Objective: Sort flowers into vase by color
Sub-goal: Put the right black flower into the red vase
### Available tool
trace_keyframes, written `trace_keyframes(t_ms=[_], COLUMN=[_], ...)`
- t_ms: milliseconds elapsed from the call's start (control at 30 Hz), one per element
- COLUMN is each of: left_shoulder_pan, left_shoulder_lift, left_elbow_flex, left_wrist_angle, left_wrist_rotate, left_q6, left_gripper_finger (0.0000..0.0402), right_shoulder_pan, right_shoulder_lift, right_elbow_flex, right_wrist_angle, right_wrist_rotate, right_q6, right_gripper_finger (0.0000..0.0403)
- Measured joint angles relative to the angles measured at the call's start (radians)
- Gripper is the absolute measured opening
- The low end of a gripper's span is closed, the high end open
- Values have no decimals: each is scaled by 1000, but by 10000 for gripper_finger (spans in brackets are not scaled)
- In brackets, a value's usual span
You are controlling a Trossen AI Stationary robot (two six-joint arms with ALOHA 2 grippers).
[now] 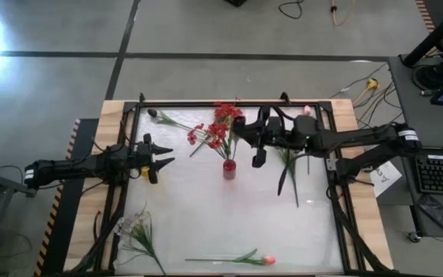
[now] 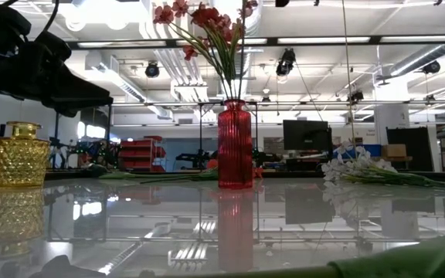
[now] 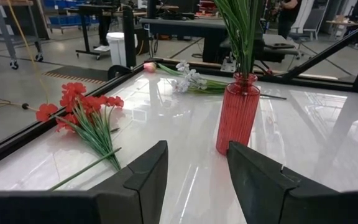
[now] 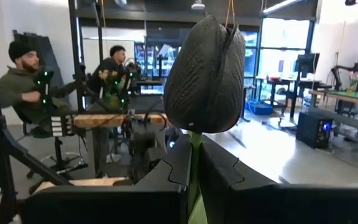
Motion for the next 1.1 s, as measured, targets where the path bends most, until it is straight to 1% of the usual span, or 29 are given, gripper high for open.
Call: trace_keyframes(t_ms=[467, 600, 700, 900, 1000, 1100], left_shoulder_pan=[0, 0, 0, 0, 0, 0], left_shoulder_lift=[0, 1, 1, 1, 1, 1], left_elbow_flex=[0, 0, 0, 0, 0, 0], left_wrist_angle=[1, 0, 0, 0, 0, 0], left_wrist_rotate=[0, 0, 0, 0, 0, 0], left_q6=[0, 0, 0, 0, 0, 0], left_gripper_finger=[155, 155, 155, 155, 155, 155], right_shoulder_pan=[0, 0, 0, 0, 0, 0], right_shoulder_lift=[71, 97, 119, 122, 96, 58], right_elbow_flex=[0, 0, 0, 0, 9, 24], right_wrist_angle=[-140, -157, -169, -227, -331, -463], right_wrist_rotate=[-1, -25, -26, -27, -27, -68], right_q6=[53, 56, 74, 122, 137, 131], right_gripper_finger=[13, 20, 44, 111, 140, 165])
